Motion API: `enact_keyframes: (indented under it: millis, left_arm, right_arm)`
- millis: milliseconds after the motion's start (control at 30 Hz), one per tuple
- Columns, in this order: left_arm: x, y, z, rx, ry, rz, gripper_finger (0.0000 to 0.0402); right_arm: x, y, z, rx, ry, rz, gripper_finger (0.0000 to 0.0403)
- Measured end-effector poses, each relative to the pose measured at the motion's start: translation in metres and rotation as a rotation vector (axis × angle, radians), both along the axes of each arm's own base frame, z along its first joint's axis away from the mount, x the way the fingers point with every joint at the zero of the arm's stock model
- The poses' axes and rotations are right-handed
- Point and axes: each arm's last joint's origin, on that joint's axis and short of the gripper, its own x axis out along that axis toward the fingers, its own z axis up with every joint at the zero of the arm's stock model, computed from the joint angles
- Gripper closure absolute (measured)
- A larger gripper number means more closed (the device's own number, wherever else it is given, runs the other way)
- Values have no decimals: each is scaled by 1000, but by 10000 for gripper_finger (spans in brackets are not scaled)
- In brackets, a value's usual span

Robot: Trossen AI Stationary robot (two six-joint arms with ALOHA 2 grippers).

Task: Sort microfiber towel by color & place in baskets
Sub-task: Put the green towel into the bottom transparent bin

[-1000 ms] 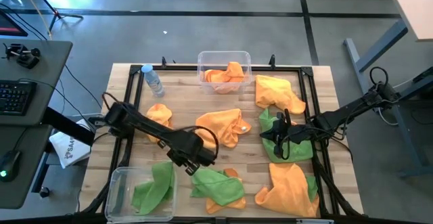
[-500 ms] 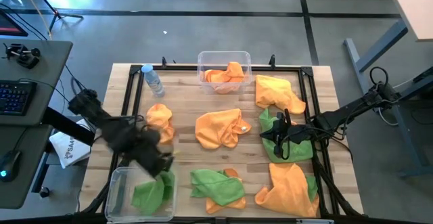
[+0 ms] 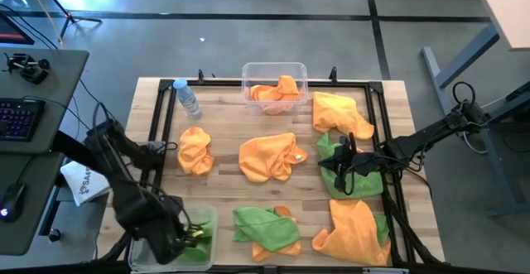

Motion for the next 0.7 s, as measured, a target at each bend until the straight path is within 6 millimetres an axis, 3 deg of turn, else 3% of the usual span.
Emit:
enact_keyframes:
  millis: [367,700]
  left_arm:
    - [16,-23,-61,174,172,-60,401]
    - [7,-10,-101,106,115,-53,401]
  right_arm:
    - [0,0,0,0,0,-2,403]
    - [0,0,0,2,-1,-3,403]
